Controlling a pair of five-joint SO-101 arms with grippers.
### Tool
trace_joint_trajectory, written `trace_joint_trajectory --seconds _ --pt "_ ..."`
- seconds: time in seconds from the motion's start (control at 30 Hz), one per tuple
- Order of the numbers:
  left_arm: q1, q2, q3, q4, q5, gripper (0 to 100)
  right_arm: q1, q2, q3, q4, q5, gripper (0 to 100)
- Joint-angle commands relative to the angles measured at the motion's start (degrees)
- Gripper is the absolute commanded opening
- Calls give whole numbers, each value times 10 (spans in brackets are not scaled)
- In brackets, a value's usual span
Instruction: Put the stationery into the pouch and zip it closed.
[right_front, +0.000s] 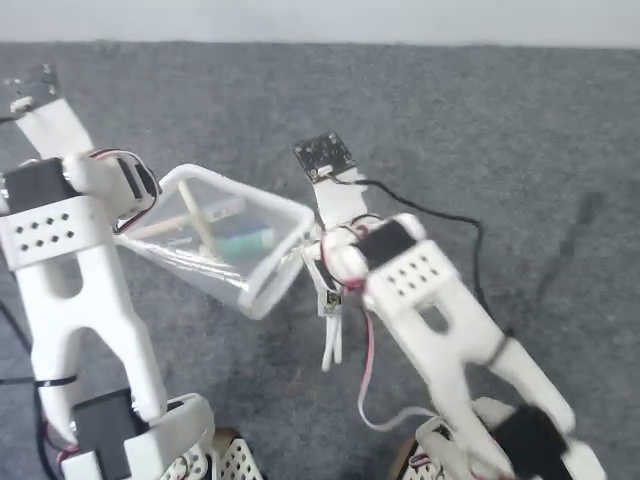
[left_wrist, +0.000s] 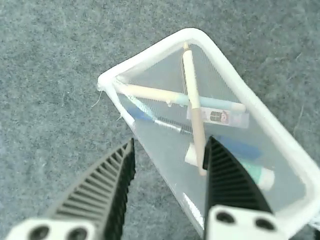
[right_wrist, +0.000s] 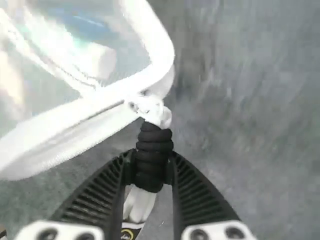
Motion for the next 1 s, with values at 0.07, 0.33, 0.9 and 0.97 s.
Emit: trace_joint_trajectory --seconds 0.07,0.33,0.9,0.97 --pt "2 -8 -7 -11 6 209 11 -128 -8 -31 95 7" --pt "2 -9 -37 12 5 209 17 -172 -11 -140 192 6" --pt "4 -9 -177 99 5 211 77 -176 -119 -374 343 6" --pt "21 -9 -177 99 5 211 77 -175 -119 -410 356 6"
